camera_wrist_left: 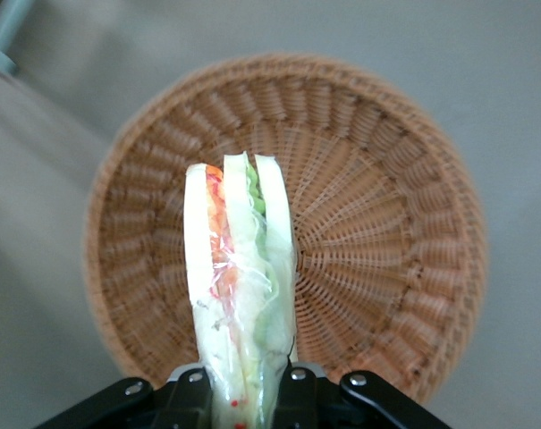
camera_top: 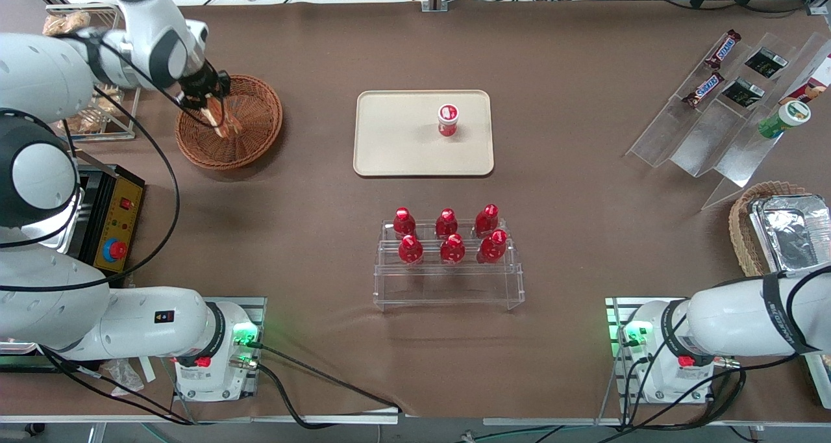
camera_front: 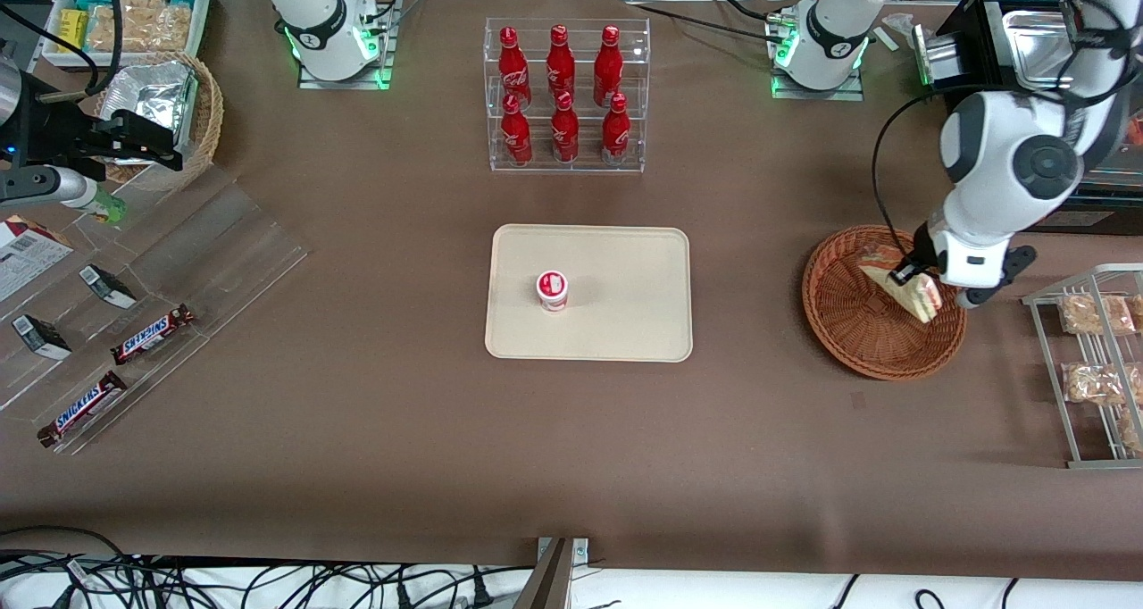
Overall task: Place sandwich from basket to tray
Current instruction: 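Lift the sandwich and carry it over the cream tray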
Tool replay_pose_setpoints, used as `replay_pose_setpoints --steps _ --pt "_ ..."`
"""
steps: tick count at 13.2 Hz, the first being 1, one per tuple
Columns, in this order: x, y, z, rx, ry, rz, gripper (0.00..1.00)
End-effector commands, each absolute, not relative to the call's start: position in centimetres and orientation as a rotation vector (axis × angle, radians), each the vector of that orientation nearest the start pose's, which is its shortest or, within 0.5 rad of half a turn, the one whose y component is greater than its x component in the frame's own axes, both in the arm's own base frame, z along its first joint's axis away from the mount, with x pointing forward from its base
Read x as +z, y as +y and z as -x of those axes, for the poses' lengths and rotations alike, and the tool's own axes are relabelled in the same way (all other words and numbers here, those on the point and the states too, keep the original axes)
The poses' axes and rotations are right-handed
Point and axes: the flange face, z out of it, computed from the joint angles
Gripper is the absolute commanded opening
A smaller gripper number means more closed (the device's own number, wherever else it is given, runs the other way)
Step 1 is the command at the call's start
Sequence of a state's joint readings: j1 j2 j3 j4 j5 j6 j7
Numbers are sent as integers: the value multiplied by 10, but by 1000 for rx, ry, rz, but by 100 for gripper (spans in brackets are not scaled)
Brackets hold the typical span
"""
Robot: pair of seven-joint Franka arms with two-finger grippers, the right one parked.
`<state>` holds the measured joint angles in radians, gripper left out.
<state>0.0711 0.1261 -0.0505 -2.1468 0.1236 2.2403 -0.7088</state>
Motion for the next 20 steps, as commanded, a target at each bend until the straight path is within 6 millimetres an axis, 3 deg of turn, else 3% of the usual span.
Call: replay_pose_setpoints --steps 1,5,6,10,12,17,20 --pt "397 -14 -576 15 -818 2915 0" --pt "452 -74 -586 65 -487 3057 0" --pt "461 -96 -583 81 -311 3098 0" --pt "476 -181 -567 105 213 3270 0" --pt "480 -218 -557 100 301 3277 0" --pt "451 -297 -544 118 223 3292 0" --pt "401 -338 -541 67 115 3254 0"
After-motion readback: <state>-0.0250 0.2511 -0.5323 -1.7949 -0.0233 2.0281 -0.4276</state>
